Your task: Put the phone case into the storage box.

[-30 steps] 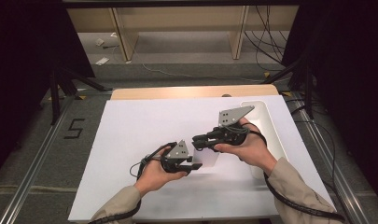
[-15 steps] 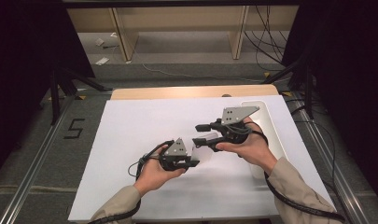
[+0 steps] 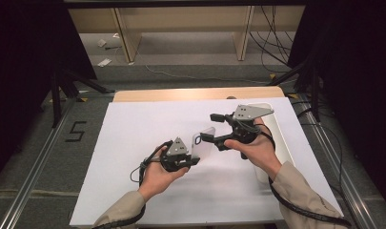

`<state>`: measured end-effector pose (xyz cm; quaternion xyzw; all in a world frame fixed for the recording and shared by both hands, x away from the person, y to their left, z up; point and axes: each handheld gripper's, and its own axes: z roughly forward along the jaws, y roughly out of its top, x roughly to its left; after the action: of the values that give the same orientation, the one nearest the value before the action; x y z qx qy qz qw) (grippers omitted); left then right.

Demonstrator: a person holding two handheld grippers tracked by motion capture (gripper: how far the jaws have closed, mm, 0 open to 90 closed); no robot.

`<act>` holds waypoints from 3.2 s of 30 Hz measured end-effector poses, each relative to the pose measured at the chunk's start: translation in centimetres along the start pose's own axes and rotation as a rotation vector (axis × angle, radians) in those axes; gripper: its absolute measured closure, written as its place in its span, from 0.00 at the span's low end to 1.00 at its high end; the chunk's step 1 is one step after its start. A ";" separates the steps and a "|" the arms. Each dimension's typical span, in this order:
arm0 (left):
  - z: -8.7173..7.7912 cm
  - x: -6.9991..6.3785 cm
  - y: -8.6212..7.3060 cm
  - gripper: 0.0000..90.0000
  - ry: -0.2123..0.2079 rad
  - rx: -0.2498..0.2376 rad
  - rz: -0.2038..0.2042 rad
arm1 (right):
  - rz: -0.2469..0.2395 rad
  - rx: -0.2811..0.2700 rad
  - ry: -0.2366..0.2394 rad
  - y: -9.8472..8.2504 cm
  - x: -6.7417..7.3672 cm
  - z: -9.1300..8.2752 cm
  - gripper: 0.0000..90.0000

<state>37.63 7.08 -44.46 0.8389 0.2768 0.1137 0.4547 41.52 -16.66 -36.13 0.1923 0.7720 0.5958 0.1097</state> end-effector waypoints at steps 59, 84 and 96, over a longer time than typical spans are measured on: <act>1.5 -0.8 1.0 0.90 0.121 -0.016 -0.132 | 0.083 -0.037 -0.228 -2.3 1.6 2.3 0.09; 1.8 -1.4 1.3 0.90 0.115 -0.019 -0.111 | 0.086 -0.054 -0.259 -2.5 1.9 2.6 0.20; 1.5 -1.3 1.5 0.82 0.112 -0.051 -0.081 | 0.075 -0.074 -0.270 -2.2 1.9 2.3 0.20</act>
<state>37.74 4.64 -43.96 0.8076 0.3323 0.1490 0.4638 40.32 -14.30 -38.75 0.2953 0.7200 0.5962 0.1972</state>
